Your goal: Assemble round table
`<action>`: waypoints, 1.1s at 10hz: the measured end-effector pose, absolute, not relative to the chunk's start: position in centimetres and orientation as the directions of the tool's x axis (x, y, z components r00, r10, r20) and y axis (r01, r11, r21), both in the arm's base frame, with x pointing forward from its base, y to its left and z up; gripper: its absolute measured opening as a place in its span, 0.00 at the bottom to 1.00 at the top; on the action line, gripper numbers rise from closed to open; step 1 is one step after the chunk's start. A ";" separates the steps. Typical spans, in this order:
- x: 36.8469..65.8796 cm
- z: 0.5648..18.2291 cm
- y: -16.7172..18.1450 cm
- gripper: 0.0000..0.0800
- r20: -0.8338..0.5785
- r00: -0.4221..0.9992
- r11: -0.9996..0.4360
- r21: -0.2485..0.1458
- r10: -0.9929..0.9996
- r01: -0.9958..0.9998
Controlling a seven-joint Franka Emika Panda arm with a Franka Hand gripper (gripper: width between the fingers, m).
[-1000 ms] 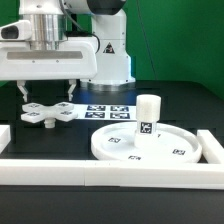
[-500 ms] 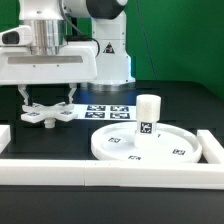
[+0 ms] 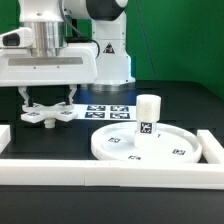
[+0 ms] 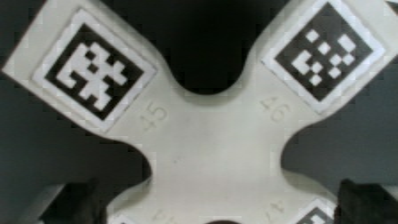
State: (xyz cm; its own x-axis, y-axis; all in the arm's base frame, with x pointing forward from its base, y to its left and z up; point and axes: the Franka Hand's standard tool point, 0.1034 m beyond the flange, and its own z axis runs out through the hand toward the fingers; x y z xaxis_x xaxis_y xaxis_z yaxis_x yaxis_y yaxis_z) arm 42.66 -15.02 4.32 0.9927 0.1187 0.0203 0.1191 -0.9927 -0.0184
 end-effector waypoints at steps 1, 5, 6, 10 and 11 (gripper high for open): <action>42.6 4.2 -15.0 0.81 0.017 0.993 -0.993 -0.019 0.119 0.120; 42.3 3.9 -15.1 0.81 0.010 0.993 -0.993 -0.021 0.116 0.116; 42.2 3.7 -15.2 0.81 0.007 0.993 -0.993 -0.021 0.116 0.116; 41.9 3.2 -15.2 0.81 -0.003 0.993 -0.993 -0.024 0.115 0.115; 41.8 3.1 -15.1 0.81 -0.006 0.993 -0.993 -0.024 0.115 0.115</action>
Offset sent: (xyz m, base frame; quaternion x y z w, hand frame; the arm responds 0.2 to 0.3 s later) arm -0.0018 -0.0005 -0.0018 0.0052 -0.0032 -0.0055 1.0000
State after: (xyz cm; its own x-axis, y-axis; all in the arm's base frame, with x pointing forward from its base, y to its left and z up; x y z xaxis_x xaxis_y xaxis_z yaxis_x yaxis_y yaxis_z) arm 41.81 -15.15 3.13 0.9933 0.1153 -0.0058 0.1151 -0.9931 -0.0241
